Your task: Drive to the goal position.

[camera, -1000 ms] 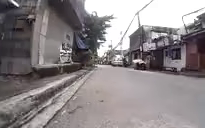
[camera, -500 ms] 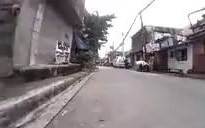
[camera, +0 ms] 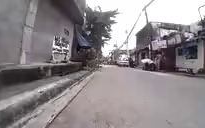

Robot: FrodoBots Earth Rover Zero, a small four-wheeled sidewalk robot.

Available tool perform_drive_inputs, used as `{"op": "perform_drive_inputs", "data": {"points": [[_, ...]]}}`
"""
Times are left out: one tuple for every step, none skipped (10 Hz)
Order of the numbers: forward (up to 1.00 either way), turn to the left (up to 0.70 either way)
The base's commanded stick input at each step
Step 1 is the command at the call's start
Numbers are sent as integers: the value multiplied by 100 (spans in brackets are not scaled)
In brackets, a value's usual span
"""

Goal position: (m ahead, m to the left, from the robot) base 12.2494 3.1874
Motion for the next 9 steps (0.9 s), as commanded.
{"op": "perform_drive_inputs", "data": {"points": [[100, 0], [100, 0], [100, 0], [100, 0], [100, 0], [100, 0], [100, 0], [100, 0], [100, 0]]}}
